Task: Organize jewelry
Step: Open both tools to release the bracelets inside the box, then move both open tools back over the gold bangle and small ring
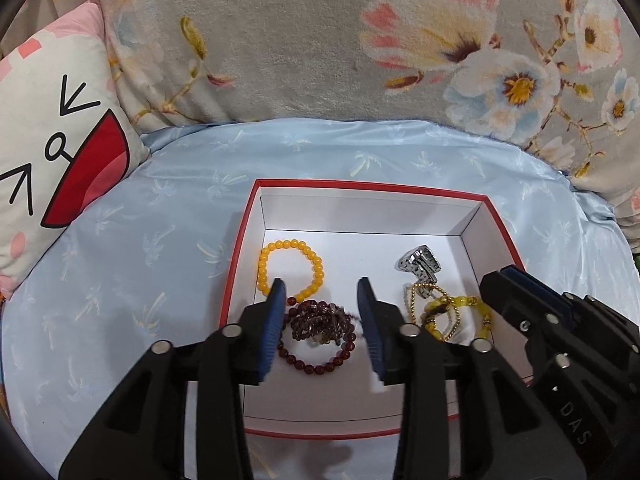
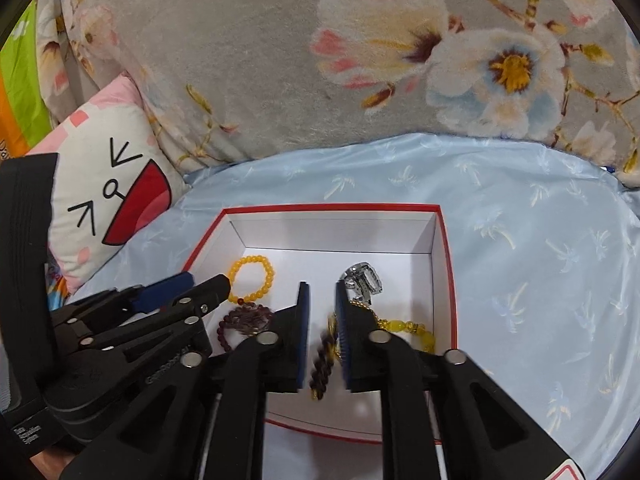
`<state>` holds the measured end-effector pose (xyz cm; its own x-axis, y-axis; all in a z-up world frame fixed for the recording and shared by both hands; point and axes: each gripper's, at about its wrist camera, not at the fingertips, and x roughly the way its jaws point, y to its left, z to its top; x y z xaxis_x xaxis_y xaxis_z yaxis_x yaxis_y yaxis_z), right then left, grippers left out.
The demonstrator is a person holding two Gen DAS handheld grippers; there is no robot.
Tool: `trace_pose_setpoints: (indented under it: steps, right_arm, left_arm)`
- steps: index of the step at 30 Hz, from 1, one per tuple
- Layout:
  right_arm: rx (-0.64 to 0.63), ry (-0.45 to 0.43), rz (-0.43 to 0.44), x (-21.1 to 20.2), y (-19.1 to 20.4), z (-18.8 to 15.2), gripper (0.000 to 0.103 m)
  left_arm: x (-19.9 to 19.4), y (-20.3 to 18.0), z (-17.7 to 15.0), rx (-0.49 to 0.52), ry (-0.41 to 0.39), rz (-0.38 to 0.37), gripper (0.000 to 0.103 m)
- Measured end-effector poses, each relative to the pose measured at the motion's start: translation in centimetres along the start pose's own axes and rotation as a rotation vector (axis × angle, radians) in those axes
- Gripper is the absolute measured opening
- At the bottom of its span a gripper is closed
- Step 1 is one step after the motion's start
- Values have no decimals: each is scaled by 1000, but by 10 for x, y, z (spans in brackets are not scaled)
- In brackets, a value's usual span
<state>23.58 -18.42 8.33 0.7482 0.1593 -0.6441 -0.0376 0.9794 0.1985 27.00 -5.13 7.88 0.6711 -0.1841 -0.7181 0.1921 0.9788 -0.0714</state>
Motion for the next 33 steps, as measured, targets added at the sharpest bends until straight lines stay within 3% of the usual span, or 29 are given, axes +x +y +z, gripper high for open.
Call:
trace_pose_setpoints:
  steps: [3,16,24,29,33]
  right_arm:
    - [13,-16,-7,-2,-3,-1,39]
    - [28,-69,-40,-41,-13,-11,40]
    - [46,-39,-44,-65,-16,-47,40]
    - [45,0,-43,-77,-12,-77,40]
    - [26,33,-57,-85,-5,-104,45]
  left_arm:
    - [-2,3,0,-10,-15,4,47]
    - [-26,8,-10,-19,-39,5,50]
    - [-45,12,-37,-37,-22,3,50]
    - [-57,14,-60,-39,-7,7,56]
    - [-62,18,-79,-46,11,10,56]
